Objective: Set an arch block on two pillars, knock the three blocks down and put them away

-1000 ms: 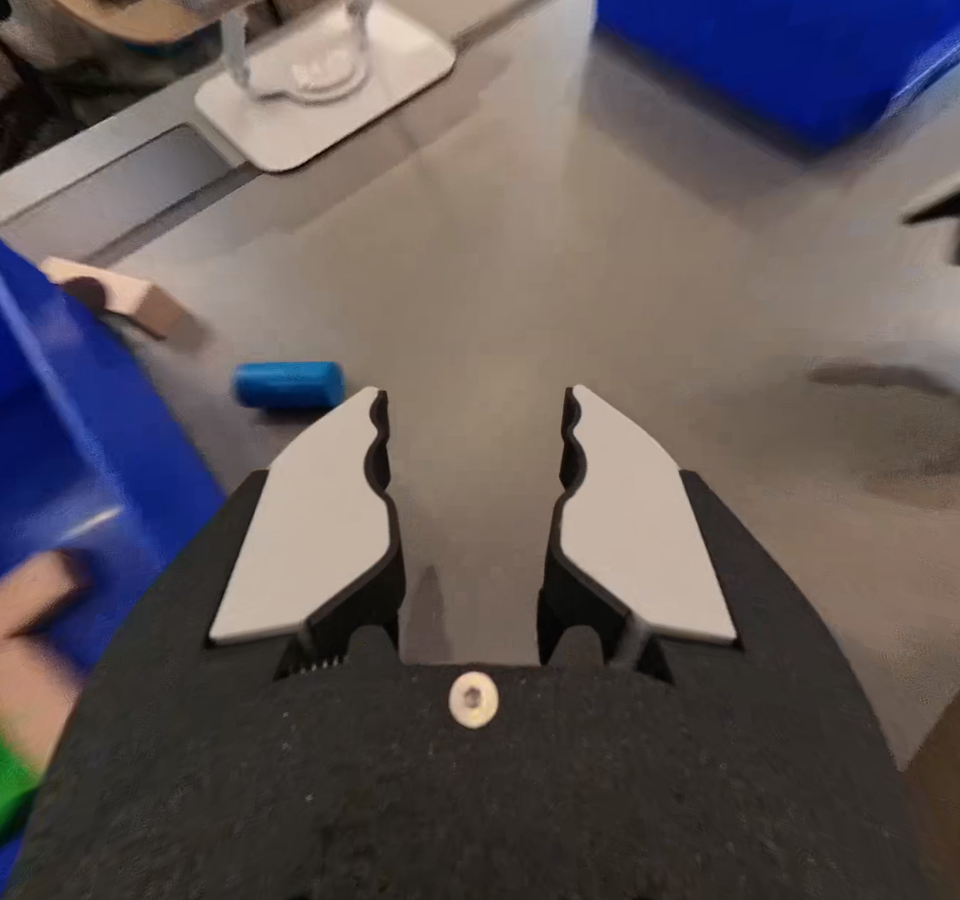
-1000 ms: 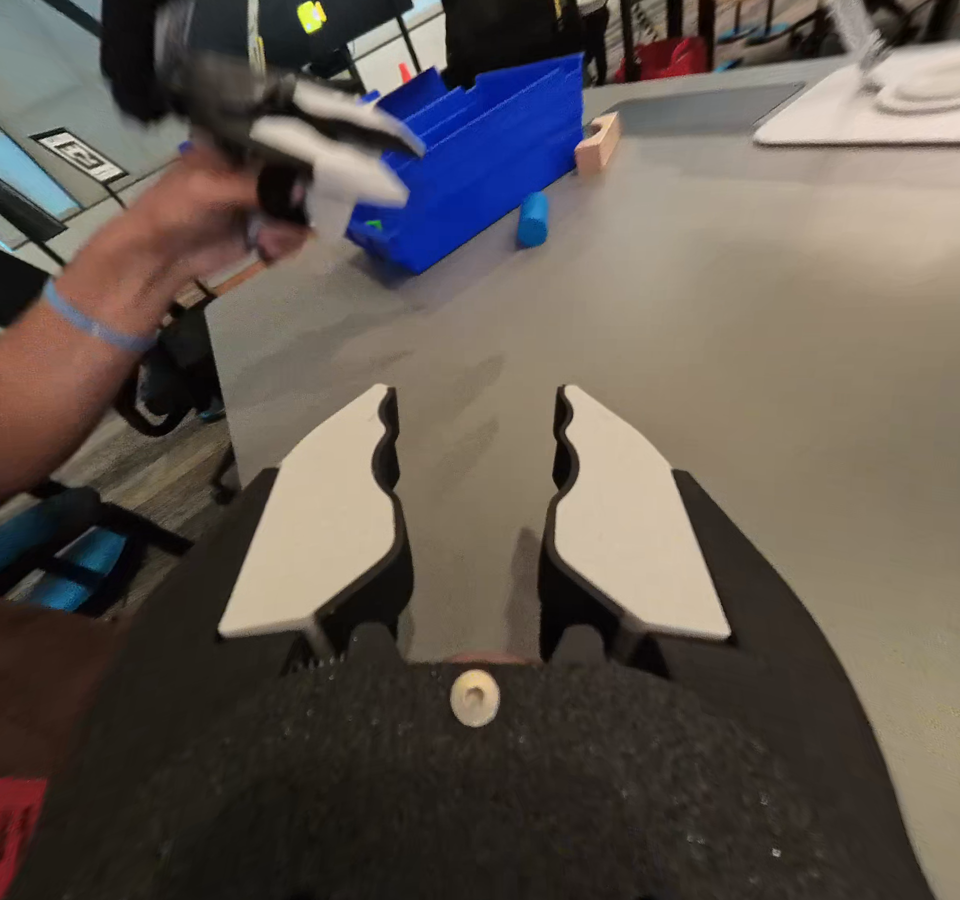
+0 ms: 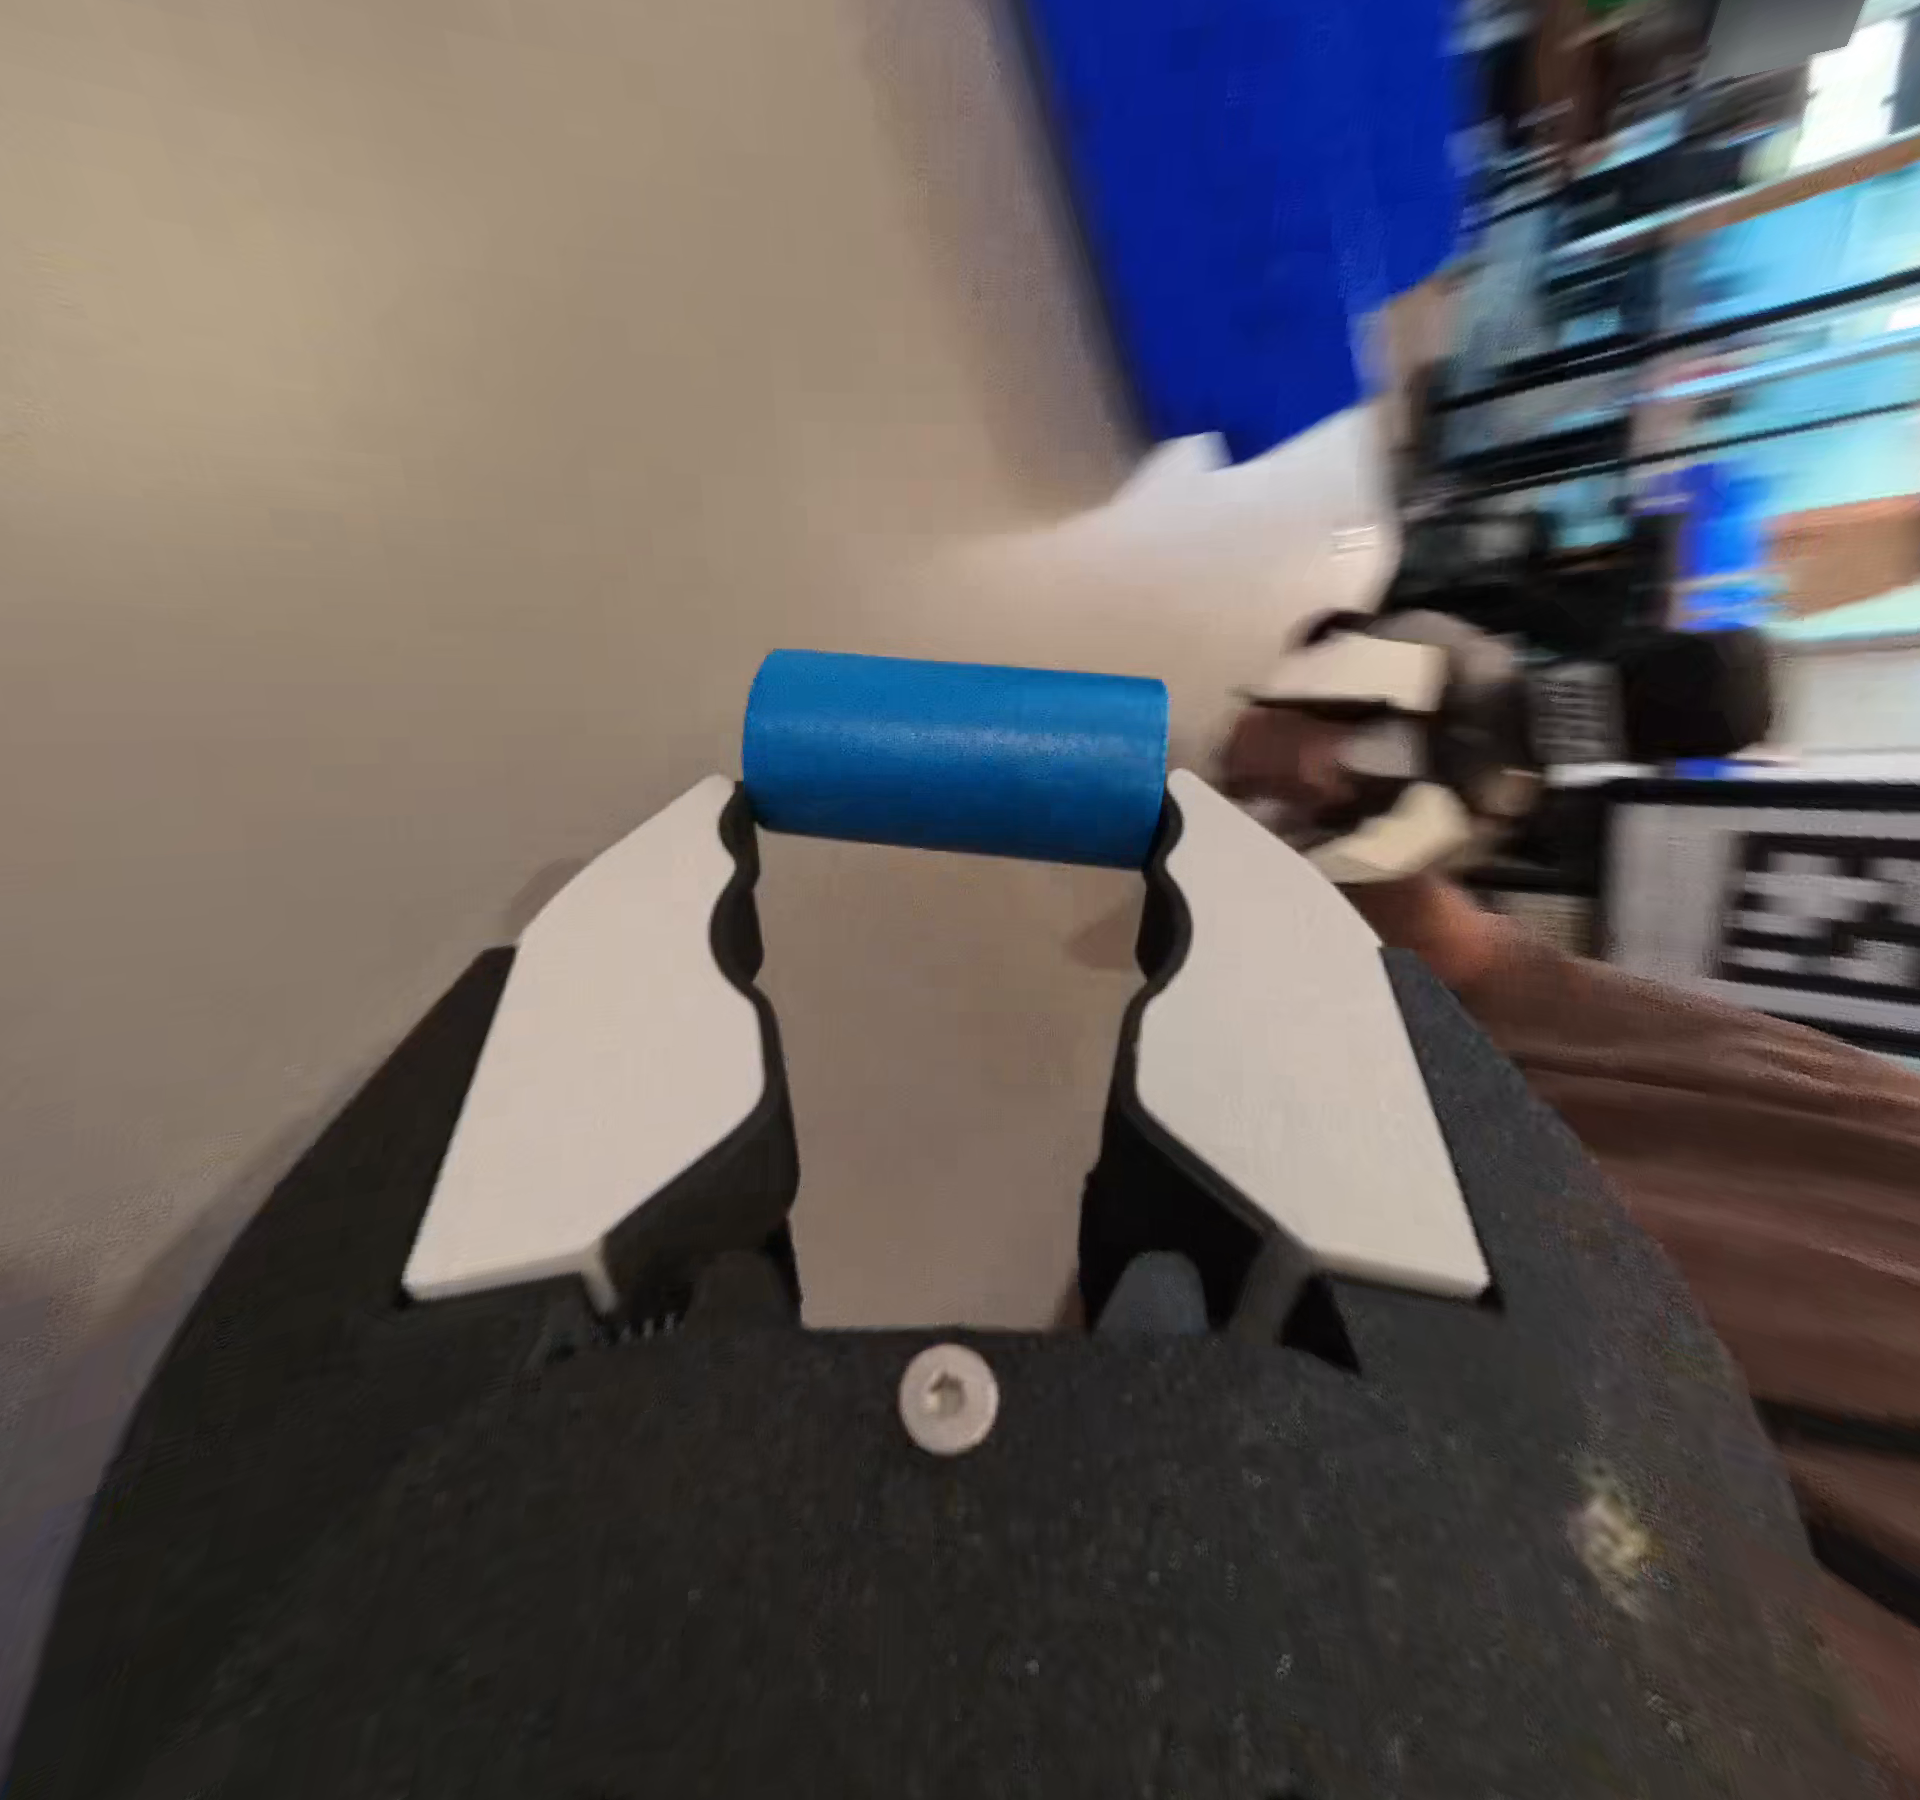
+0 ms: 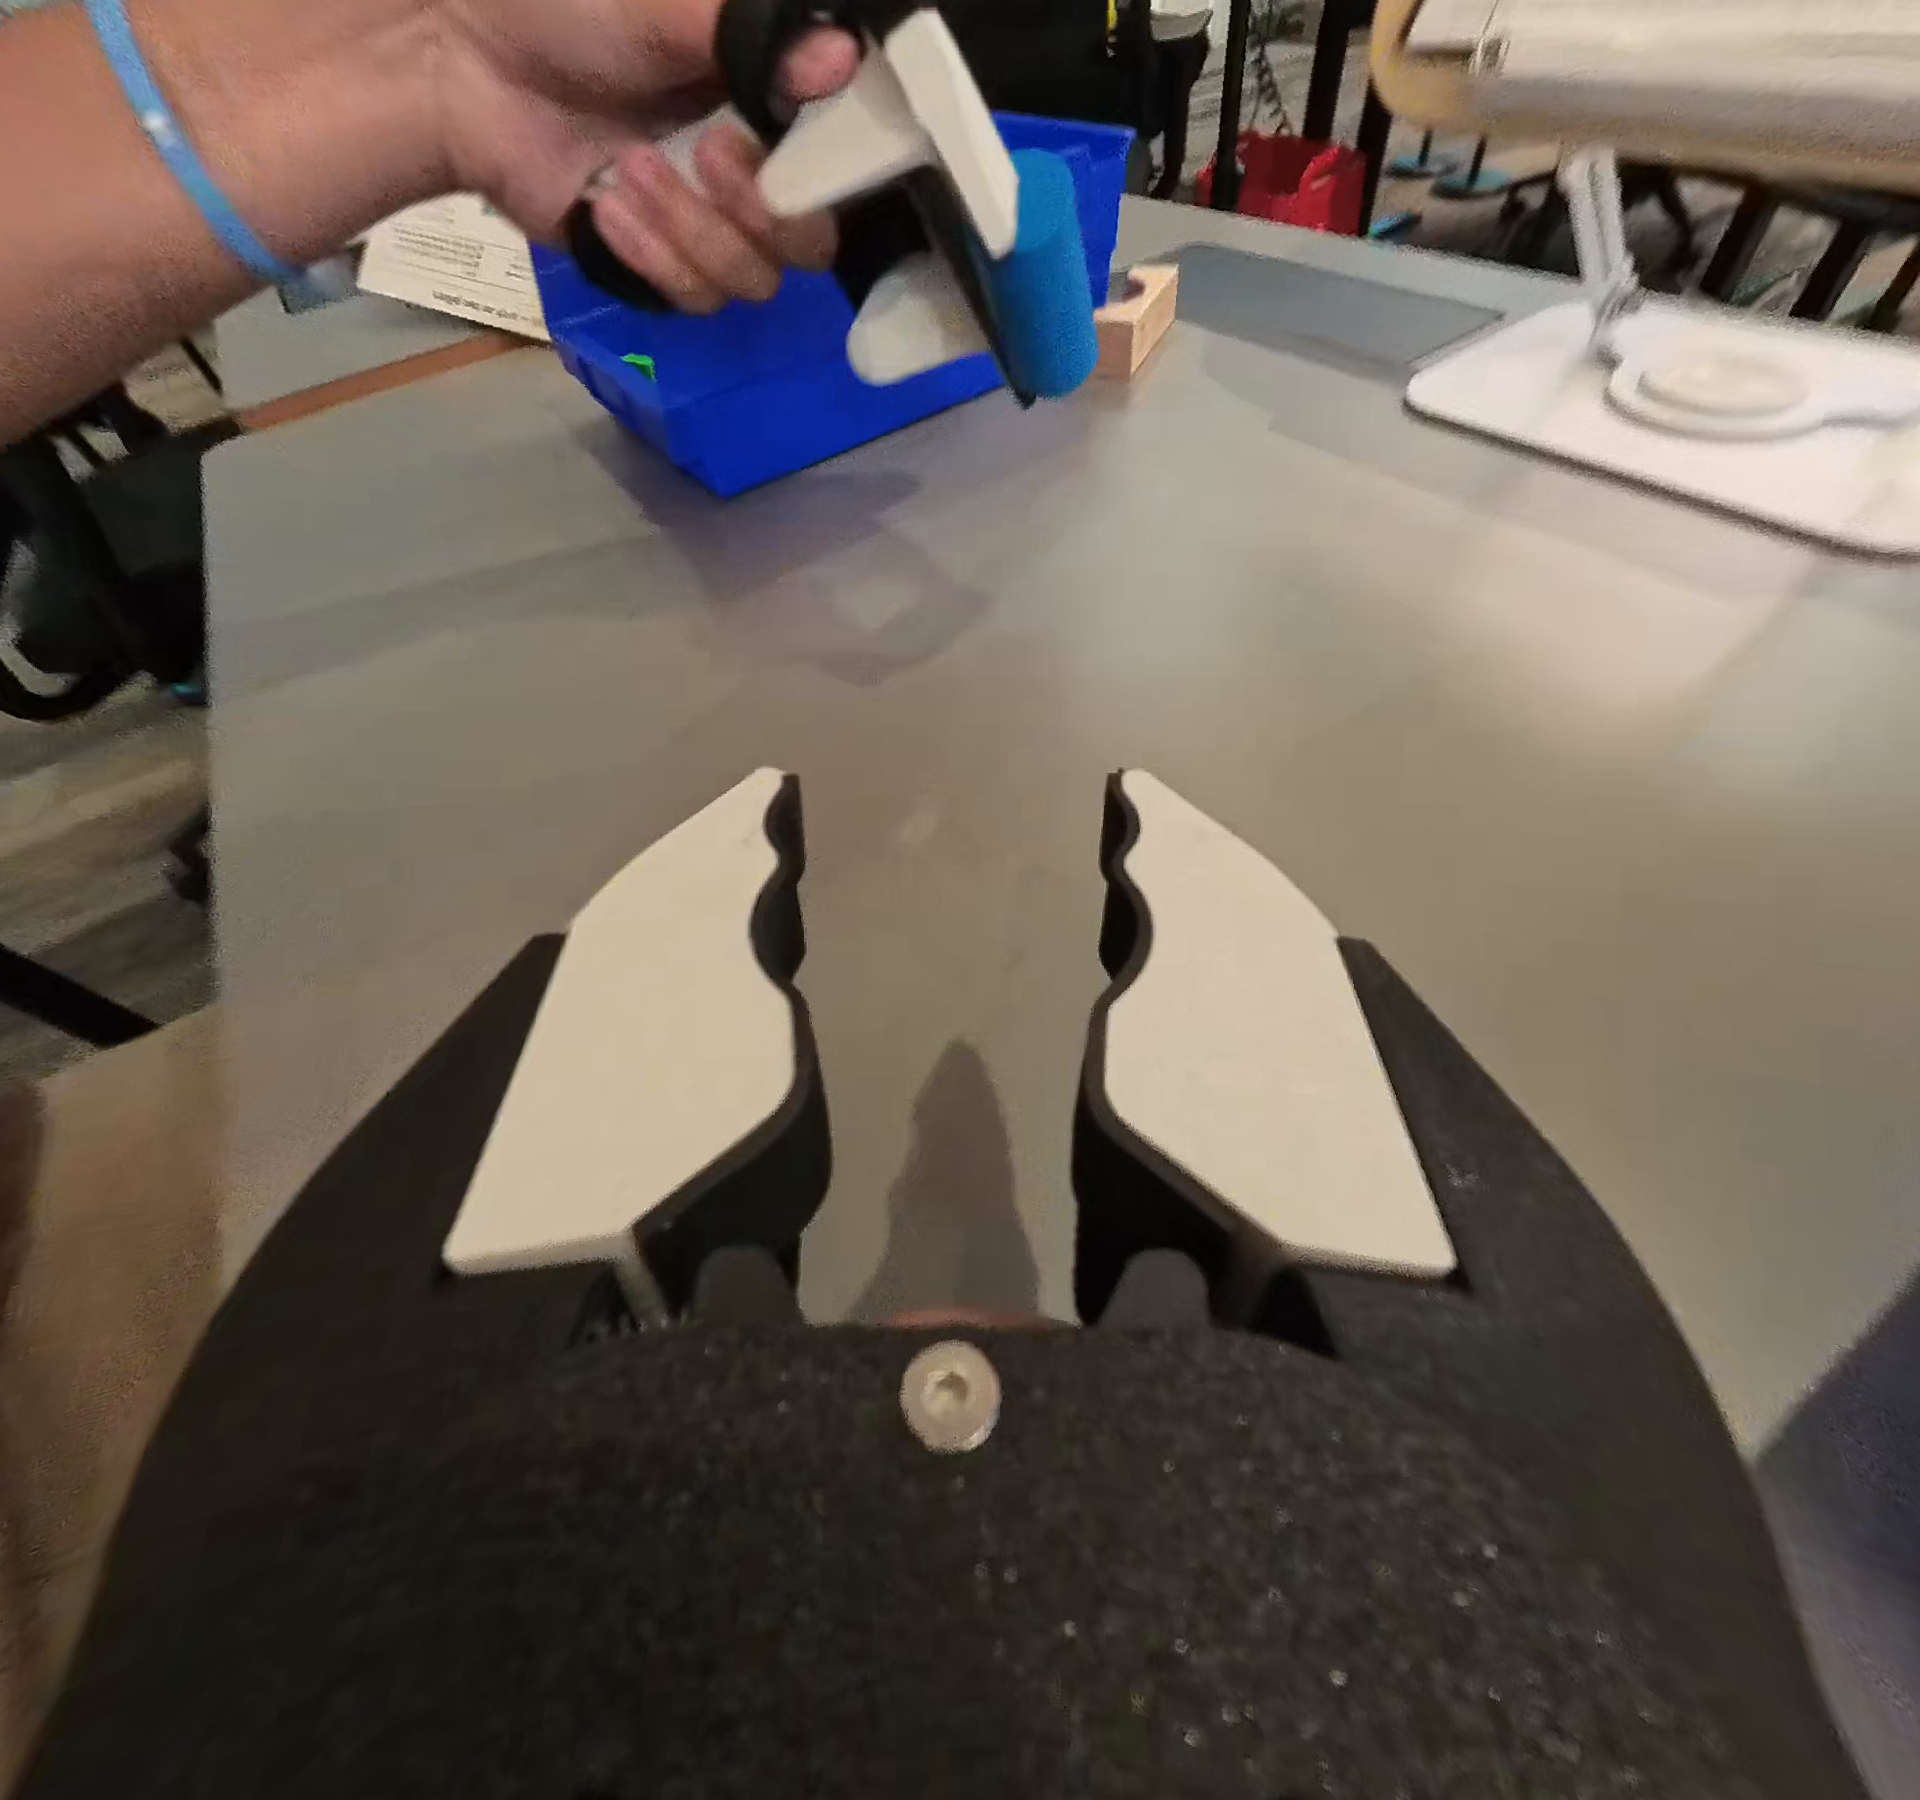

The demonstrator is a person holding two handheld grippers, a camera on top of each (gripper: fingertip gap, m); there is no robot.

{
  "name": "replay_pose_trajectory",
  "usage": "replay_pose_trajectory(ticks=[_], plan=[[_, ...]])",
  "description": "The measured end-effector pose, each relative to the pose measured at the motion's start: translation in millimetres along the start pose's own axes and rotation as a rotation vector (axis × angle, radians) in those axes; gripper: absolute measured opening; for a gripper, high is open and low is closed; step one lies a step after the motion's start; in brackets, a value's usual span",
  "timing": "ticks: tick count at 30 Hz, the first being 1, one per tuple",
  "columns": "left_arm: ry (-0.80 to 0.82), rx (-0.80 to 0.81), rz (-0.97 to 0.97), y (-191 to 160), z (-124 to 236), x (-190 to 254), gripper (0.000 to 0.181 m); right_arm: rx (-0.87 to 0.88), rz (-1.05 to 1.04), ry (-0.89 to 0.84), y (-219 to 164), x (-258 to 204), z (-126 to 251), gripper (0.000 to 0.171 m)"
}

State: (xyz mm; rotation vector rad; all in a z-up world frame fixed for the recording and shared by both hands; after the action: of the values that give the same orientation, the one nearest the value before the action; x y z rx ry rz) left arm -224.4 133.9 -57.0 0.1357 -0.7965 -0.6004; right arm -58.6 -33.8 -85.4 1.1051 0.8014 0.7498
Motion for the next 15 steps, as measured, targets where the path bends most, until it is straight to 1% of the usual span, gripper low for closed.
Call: replay_pose_trajectory(ticks=[3, 5, 6, 10, 11, 12, 13, 15], plan=[[-0.307, 0.001, 0.083, -14, -11, 36, 0.071, 0.006, 0.115, 0.005, 33, 21, -15, 0.055], [-0.466, -0.030, 0.124, -23, -19, 52, 0.071, 0.013, 0.168, 0.048, 53, 25, -28, 0.056], [-0.520, -0.047, 0.134, -27, -24, 58, 0.071, 0.003, 0.195, 0.071, 59, 25, -35, 0.056], [-0.602, -0.091, 0.144, -38, -41, 70, 0.071, -0.044, 0.287, 0.114, 69, 19, -56, 0.056], [-0.616, -0.093, 0.151, -40, -44, 72, 0.071, -0.051, 0.305, 0.114, 69, 17, -59, 0.052], [-0.628, -0.092, 0.159, -40, -46, 73, 0.071, -0.069, 0.325, 0.109, 68, 15, -60, 0.035], [-0.633, -0.089, 0.161, -41, -47, 74, 0.071, -0.080, 0.345, 0.080, 67, 16, -59, 0.031], [-0.651, -0.080, 0.144, -44, -47, 77, 0.071, -0.070, 0.327, 0.087, 67, 14, -56, 0.031]])
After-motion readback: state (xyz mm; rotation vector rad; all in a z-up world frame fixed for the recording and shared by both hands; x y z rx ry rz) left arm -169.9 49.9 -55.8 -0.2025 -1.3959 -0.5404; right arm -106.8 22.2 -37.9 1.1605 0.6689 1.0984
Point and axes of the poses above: each gripper's, where its closed fingertips meet, z back along the fingers, y out of its top, x = y × z across the jaws, the point moved 5 cm from there along z, back along the fingers, and after that the axes turned 14 degrees about y, right-handed, at the moved point
